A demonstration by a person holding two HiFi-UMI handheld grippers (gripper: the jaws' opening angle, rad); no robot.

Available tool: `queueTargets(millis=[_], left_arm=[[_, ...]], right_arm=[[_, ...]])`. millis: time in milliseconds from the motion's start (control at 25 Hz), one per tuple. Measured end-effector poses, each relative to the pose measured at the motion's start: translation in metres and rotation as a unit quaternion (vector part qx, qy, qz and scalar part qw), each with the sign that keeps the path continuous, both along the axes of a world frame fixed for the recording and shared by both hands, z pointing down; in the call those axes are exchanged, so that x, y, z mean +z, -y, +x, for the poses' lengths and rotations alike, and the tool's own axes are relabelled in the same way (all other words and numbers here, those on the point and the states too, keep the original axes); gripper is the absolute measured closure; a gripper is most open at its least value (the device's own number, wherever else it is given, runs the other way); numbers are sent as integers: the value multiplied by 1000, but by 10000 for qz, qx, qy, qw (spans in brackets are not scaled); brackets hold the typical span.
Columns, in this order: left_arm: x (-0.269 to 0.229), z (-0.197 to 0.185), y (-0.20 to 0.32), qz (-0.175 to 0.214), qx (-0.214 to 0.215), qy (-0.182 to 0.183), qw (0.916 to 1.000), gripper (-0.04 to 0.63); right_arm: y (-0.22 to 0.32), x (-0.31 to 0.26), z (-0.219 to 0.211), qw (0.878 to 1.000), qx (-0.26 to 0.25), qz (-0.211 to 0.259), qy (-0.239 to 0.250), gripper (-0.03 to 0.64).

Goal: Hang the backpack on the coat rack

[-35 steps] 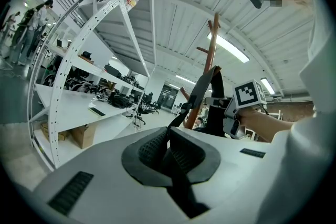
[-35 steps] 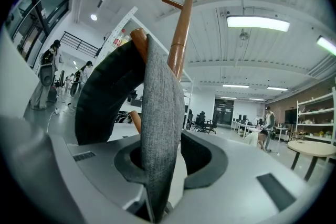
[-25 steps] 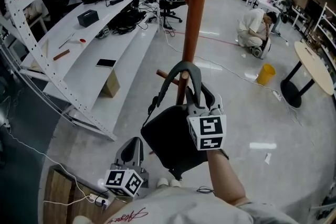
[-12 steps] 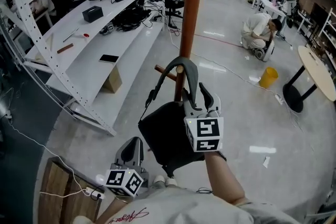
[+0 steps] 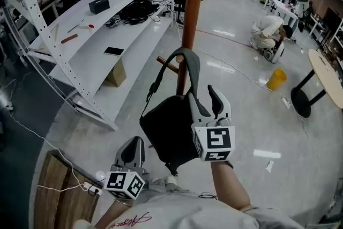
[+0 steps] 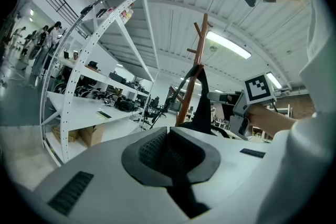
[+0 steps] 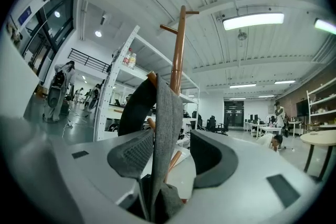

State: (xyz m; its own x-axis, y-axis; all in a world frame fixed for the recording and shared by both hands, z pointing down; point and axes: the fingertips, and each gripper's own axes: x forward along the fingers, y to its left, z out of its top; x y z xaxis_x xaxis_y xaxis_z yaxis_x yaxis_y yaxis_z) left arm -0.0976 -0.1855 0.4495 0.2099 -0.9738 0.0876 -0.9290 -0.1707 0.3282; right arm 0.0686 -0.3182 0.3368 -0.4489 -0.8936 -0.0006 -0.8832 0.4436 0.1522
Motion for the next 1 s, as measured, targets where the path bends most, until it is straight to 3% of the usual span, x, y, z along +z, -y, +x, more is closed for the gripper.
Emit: queueTargets(millis=[440,560,1000], left_arm=[[-14,3,-25,239,252,-7,9994,571],[-16,1,-46,239,386,18,9990,571],[-20,-16,-143,436,623,201,9969,571]], right_arm=[[-62,-33,13,9985,102,480,246,413],[-89,-36,11,9982,149,555,169,414],[-206,-35,5,9963,235,584,579,416]])
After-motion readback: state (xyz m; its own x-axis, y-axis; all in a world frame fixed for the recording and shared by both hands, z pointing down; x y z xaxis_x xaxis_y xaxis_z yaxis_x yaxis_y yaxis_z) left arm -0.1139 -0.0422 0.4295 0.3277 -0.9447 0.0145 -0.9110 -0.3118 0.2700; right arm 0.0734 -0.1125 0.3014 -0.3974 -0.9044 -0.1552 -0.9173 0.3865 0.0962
